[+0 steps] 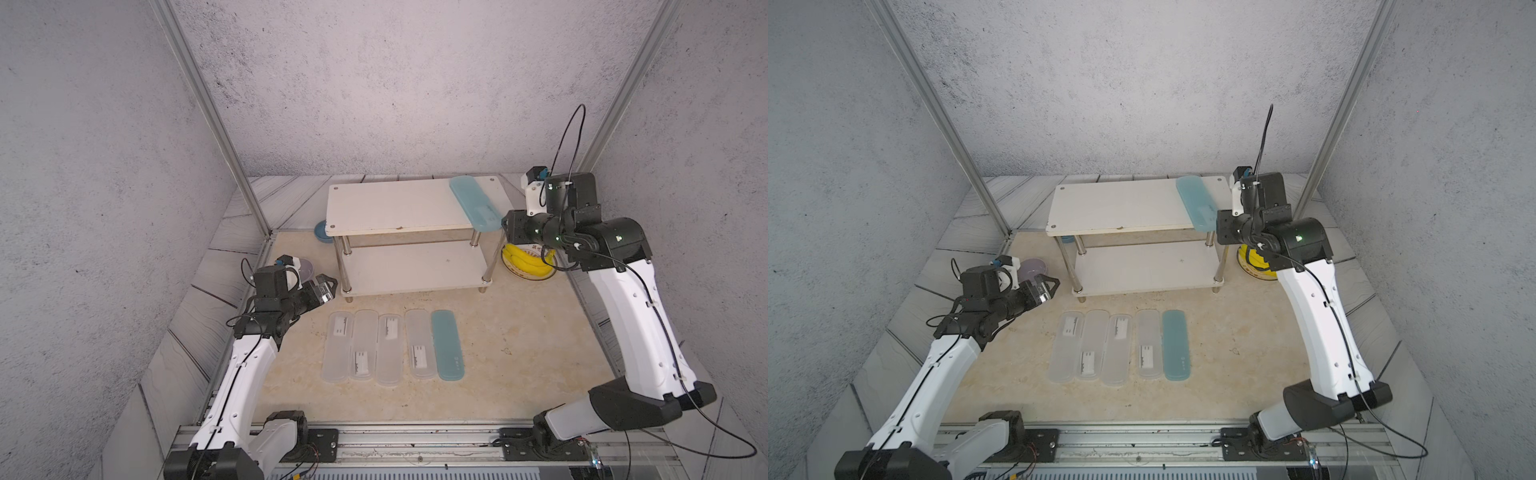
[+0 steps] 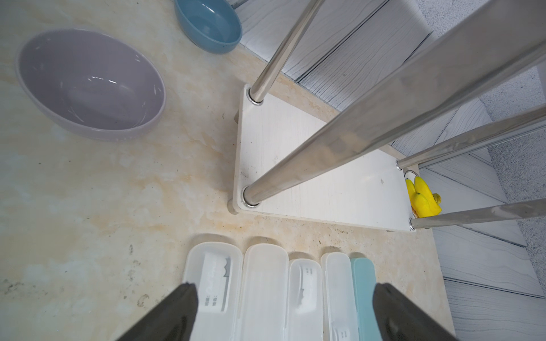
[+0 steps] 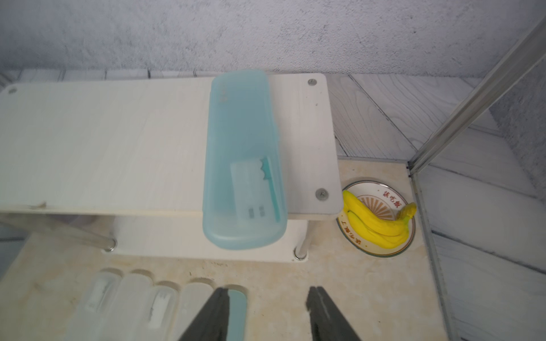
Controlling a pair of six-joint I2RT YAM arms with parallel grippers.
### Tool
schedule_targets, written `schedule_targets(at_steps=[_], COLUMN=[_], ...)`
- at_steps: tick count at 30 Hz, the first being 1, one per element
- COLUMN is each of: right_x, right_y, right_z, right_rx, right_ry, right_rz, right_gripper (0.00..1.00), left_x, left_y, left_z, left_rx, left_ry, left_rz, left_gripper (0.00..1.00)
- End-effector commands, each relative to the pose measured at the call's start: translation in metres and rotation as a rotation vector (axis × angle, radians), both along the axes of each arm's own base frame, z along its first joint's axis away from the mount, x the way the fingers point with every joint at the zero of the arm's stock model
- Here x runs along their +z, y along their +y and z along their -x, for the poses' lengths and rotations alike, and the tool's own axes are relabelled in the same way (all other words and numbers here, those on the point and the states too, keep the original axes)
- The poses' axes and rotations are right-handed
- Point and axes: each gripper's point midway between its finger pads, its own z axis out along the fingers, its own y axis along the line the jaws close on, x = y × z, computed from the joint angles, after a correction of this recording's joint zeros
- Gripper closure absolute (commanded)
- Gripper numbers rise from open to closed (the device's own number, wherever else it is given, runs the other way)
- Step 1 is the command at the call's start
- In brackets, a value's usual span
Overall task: Place the pencil cases on the shelf according to color
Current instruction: Place the pencil case on the shelf.
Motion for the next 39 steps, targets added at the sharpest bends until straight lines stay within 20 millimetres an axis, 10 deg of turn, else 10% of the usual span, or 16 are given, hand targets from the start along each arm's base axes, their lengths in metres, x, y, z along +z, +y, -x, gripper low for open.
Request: schedule_targets(at_steps=[1, 28, 39], right_x=[-0.035, -0.042, -0.036], right_y=[0.008, 0.049, 0.018], right_z=[0.012, -0.056, 0.021], right_rx=[0.041, 0.095, 0.04], right_ry=[0.109, 0.065, 0.135], right_rz=[-0.028, -0.128, -0.14], right_gripper=[0.61, 0.62, 0.25], left_x=[-0.001, -0.005, -0.002], left_y=[0.0, 0.001, 0.005], left_z=[0.002, 0.004, -0.003], left_rx=[-0.002, -0.001, -0.009], left_ry=[-0.004, 0.003, -0.015], left_rz=[-0.01, -0.018, -0.071], left_gripper=[0.01, 0.01, 0.01])
